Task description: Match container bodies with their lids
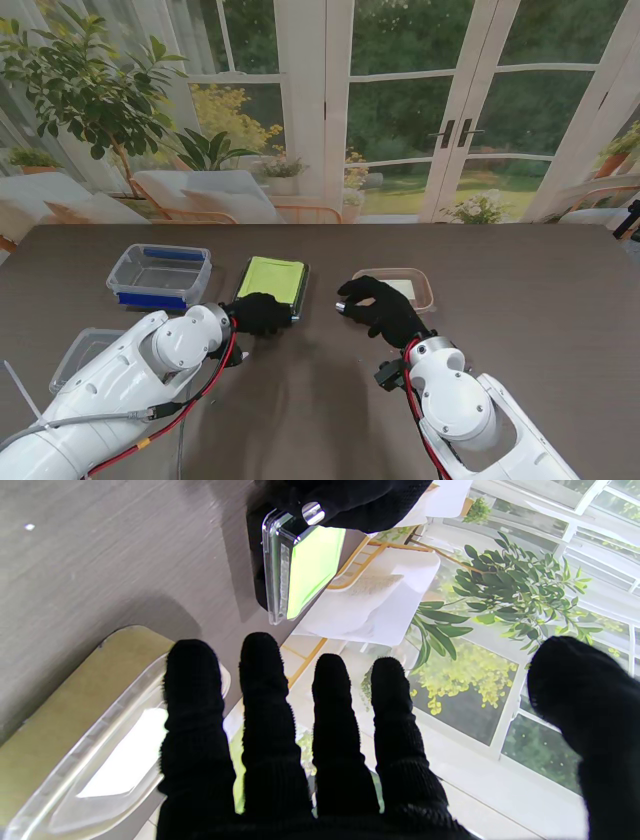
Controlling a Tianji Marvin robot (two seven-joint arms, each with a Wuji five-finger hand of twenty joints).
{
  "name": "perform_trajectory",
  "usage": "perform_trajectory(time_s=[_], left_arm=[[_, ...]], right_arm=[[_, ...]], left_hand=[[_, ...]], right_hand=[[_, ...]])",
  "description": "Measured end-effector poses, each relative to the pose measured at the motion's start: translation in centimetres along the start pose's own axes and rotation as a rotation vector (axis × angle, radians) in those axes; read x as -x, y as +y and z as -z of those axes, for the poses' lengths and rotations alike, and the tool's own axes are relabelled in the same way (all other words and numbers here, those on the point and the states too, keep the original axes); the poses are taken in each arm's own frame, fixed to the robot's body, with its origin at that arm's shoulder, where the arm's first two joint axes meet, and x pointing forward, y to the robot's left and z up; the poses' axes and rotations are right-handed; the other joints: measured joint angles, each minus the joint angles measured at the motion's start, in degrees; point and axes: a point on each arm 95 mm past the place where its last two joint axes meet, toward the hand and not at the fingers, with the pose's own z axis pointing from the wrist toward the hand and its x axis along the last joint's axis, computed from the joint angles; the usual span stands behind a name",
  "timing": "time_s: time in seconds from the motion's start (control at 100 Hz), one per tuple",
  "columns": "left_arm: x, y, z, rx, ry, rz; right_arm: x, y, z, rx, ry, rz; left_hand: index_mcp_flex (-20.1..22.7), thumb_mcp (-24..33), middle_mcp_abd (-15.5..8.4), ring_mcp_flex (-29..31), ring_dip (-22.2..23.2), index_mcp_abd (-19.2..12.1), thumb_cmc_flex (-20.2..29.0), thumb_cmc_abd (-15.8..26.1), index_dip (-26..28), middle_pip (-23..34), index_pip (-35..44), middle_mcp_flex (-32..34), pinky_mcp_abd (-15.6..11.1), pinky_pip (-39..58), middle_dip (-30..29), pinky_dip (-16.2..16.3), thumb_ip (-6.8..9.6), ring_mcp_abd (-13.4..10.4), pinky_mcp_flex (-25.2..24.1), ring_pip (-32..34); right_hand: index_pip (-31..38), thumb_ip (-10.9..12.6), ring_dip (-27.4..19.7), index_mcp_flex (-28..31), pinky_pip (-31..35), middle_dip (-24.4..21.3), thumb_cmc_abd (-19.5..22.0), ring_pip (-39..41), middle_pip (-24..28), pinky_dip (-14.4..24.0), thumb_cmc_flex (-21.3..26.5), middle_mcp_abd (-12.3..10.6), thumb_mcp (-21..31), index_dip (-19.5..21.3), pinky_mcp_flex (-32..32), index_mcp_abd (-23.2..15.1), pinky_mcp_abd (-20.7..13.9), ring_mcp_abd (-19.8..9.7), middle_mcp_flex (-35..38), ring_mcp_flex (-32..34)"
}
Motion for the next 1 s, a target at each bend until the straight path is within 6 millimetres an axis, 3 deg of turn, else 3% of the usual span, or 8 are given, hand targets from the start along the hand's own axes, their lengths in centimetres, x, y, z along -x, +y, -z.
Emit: perform_trajectory(time_s=[0.27,1.0], left_arm=[[0.4,-0.8,-0.9,0.005,0.005,-0.017],[1.2,-2.7,-2.8,0.008,0.010,-0.033]], right_arm=[[0.6,0.0,-0.1,0.002,-0.006,-0.016],[0.8,-0.2,0.2,-0.022,-0.026,-0.031]], left_hand=[[0.34,-0.93,0.00,-3.08,-0.68,-0.59,1.20,0.03,0.21,-0.78,0.05,-2.20,-1.75,-3.00,-1.49,-2.02,0.00,-1.87,-3.34,-1.44],[0.73,-1.47,-0.04,-4.37,-1.51,-1.40,1.17,0.04,0.04,-1.25,-0.27,-2.73,-3.32,-5.18,-2.33,-4.10,0.00,-2.76,-5.49,-3.03]], right_hand=[[0.00,0.00,0.00,0.00,-0.26,0.00,0.00,-0.01,0.00,0.00,0.00,0.00,0.07,0.00,0.00,0.01,0.00,0.00,0.00,0.00],[0.00,0.00,0.00,0.00,-0.29,0.00,0.08,-0.01,-0.01,0.00,0.00,0.00,0.15,0.00,0.00,0.05,-0.01,0.00,0.00,0.00]])
